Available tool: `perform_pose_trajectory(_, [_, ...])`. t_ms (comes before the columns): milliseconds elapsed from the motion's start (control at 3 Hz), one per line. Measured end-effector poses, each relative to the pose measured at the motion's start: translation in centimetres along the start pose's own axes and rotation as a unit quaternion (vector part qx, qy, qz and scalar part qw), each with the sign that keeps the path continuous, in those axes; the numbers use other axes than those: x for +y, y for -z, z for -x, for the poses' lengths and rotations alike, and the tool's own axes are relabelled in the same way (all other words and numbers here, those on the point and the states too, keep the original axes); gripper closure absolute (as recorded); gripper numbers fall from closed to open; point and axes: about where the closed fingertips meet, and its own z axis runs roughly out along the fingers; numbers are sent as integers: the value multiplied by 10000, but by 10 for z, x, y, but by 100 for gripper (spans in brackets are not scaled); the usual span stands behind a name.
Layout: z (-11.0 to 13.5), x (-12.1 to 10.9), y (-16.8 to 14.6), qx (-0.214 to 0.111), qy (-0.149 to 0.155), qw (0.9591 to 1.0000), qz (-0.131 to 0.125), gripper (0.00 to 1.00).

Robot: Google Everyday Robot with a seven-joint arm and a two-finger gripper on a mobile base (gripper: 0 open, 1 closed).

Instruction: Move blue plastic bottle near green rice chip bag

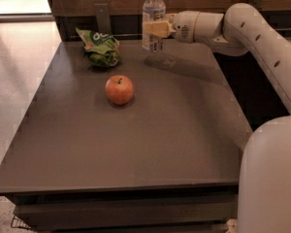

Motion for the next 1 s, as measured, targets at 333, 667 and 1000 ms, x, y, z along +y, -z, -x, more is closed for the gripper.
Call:
perform_pose_trajectory(333, [-30, -4, -23, -48, -256, 9997, -9, 100])
perform_pose_trajectory(667, [-46, 4, -37, -124, -303, 9995, -32, 100])
perform_pose_trajectory(1000, [-48, 9, -39, -136, -238, 9996, -78, 100])
